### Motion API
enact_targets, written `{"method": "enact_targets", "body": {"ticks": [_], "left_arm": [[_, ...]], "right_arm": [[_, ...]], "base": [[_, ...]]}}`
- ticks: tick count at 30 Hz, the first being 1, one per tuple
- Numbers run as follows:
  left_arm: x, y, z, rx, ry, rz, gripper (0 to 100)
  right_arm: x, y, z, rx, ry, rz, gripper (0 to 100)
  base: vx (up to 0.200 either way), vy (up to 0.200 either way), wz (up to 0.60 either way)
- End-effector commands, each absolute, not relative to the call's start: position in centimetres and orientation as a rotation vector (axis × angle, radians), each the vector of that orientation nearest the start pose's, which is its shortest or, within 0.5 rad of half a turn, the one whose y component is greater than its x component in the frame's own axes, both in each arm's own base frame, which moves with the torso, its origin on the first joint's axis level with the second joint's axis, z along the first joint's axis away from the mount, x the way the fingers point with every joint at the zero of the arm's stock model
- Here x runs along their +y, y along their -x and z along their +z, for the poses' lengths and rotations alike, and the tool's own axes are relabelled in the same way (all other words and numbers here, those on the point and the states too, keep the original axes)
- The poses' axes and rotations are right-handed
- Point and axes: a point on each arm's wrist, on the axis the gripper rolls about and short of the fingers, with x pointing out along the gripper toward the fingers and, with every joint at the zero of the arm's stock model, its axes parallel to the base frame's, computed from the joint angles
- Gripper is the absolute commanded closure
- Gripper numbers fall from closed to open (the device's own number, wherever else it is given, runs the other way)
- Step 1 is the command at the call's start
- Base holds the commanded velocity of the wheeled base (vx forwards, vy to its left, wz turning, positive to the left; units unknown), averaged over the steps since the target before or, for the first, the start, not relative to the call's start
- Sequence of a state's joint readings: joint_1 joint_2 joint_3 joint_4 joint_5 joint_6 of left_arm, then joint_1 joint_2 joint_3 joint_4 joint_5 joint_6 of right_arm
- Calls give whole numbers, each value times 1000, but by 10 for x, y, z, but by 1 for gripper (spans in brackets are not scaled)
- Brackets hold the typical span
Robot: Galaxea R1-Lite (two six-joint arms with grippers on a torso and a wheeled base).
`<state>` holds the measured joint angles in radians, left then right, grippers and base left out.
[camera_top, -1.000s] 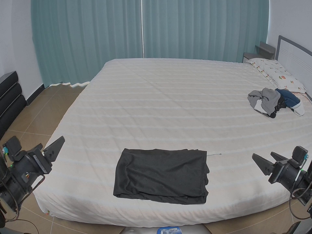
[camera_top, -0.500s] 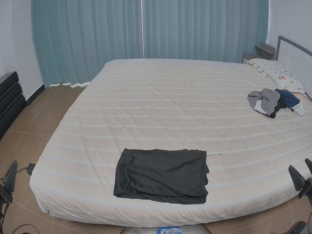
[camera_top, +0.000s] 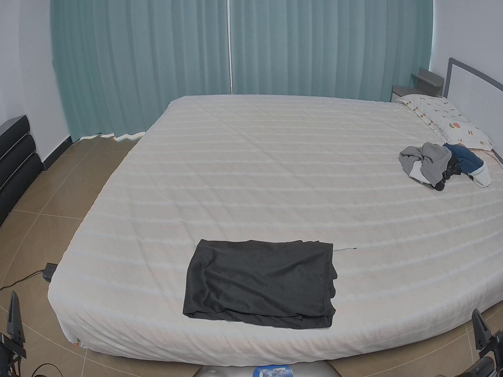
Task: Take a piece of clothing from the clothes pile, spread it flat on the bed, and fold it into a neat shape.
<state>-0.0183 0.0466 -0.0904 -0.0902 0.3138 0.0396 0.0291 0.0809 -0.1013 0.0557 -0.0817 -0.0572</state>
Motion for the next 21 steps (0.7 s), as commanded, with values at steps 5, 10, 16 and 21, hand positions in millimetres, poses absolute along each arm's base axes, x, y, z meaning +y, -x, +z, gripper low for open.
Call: {"method": "enact_targets", "body": {"ticks": [5,10,16,21], "left_arm": [[7,24,81,-56,0,302,0],[5,23,81,-65,75,203,0],[1,23,80,-41,72,62,0],[0,23,76,-3,5,9,0]], "right_arm": [[0,23,83,-63,66,6,0],[2,23,83,-76,186,59,0],[1,23,81,-52,72,33,0],[0,24,76,31,-6,-19,0]], "base": [[0,0,0],[0,0,0],[0,0,0],[0,0,0]]}}
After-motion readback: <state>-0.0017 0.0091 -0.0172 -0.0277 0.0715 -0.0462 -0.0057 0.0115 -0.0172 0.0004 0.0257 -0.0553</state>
